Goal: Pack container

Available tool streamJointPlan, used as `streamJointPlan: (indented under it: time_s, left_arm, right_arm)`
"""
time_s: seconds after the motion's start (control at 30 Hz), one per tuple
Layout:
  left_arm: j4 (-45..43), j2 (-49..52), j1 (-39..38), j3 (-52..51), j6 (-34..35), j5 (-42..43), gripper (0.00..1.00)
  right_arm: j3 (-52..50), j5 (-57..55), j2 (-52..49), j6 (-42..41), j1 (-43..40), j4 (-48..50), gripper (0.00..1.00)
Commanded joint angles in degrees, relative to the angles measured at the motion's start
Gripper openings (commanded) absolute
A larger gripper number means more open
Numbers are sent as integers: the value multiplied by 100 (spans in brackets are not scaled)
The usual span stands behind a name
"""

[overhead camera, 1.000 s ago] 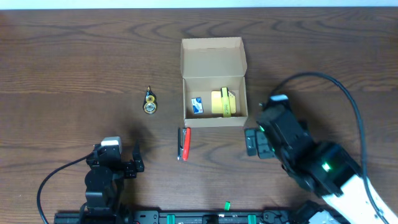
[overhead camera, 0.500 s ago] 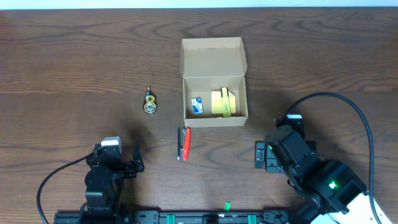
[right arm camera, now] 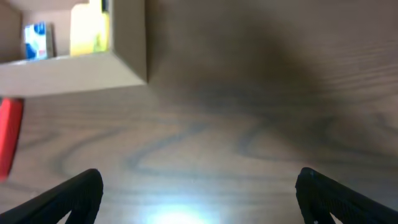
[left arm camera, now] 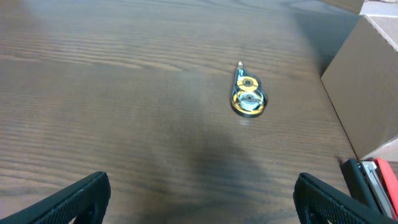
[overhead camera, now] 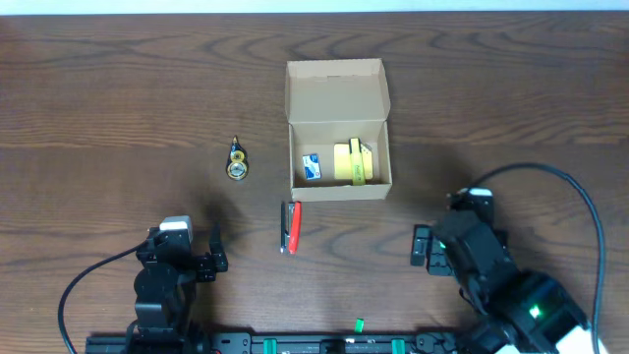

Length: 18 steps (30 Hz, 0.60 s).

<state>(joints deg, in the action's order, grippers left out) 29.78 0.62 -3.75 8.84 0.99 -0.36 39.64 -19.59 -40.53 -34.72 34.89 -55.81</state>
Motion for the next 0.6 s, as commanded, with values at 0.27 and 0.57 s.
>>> streamJointPlan:
  time_s: [0.27, 0.57]
  left_arm:
    - [-4, -33, 35, -74, -103, -7, 95]
    - [-4, -33, 35, -74, -103, -7, 95]
  right_arm:
    - [-1572, 356, 1895, 1958, -1733, 1167, 99]
    - [-2402, 352, 3141, 2168, -2603, 1196, 99]
